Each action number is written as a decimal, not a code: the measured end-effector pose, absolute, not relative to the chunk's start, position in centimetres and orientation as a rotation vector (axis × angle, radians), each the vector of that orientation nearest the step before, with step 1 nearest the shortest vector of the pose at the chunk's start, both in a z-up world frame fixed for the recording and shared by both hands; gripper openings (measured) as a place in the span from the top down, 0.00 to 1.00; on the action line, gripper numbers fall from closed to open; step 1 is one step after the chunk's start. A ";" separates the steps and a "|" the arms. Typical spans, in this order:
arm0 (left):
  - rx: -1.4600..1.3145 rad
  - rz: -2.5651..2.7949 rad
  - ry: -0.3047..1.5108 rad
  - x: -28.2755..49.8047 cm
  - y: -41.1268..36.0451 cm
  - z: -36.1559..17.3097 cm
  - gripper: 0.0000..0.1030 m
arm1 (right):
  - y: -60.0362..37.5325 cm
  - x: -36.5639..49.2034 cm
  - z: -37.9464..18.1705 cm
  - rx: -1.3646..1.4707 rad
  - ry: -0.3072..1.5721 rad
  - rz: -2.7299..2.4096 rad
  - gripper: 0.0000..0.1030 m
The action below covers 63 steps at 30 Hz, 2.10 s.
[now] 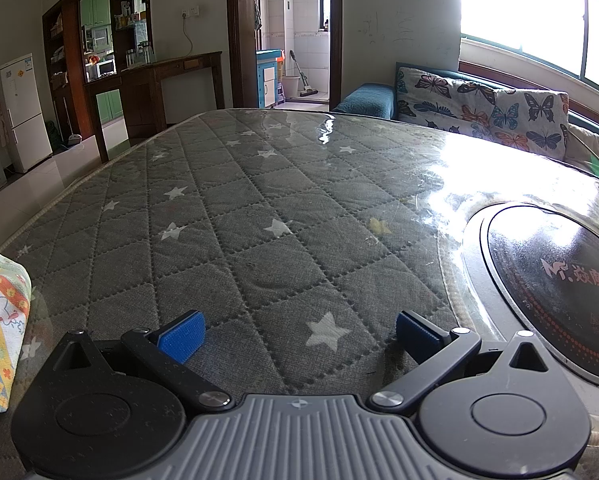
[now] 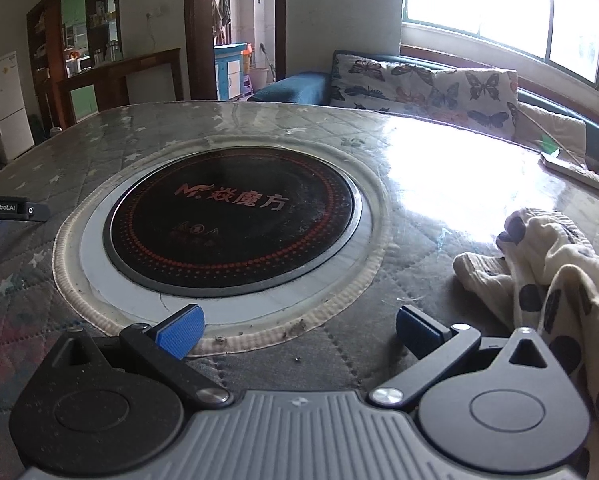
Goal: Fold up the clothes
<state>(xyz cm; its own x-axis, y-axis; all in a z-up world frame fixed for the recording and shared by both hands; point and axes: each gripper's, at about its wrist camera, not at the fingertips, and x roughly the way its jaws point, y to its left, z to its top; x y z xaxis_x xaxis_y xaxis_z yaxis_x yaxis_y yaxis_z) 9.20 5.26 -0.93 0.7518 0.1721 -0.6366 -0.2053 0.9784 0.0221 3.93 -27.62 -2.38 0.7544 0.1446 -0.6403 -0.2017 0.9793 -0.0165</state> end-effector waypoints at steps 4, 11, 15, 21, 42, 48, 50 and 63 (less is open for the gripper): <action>-0.050 0.206 0.690 9.2 5.3 -0.9 0.00 | -27.5 4.0 -2.5 -0.086 0.687 0.187 0.00; -0.050 0.206 0.690 9.2 5.3 -0.9 0.00 | -27.3 4.5 -2.5 -0.088 0.689 0.171 0.00; -0.050 0.206 0.690 9.2 5.3 -0.9 0.00 | -27.0 5.2 -2.5 -0.104 0.693 0.154 0.00; -0.050 0.206 0.690 9.2 5.3 -0.9 0.00 | -26.4 6.4 -2.6 -0.113 0.699 0.132 0.00; -0.050 0.206 0.690 9.2 5.3 -0.9 0.00 | -26.4 7.3 -2.8 -0.095 0.692 0.127 0.00; -0.050 0.206 0.690 9.2 5.3 -0.9 0.00 | -26.5 7.3 -2.7 -0.093 0.692 0.128 0.00; -0.050 0.206 0.690 9.2 5.3 -0.9 0.00 | -26.6 7.3 -2.7 -0.094 0.692 0.128 0.00; -0.051 0.206 0.690 9.2 5.4 -1.0 0.00 | -26.5 7.3 -2.7 -0.092 0.693 0.129 0.00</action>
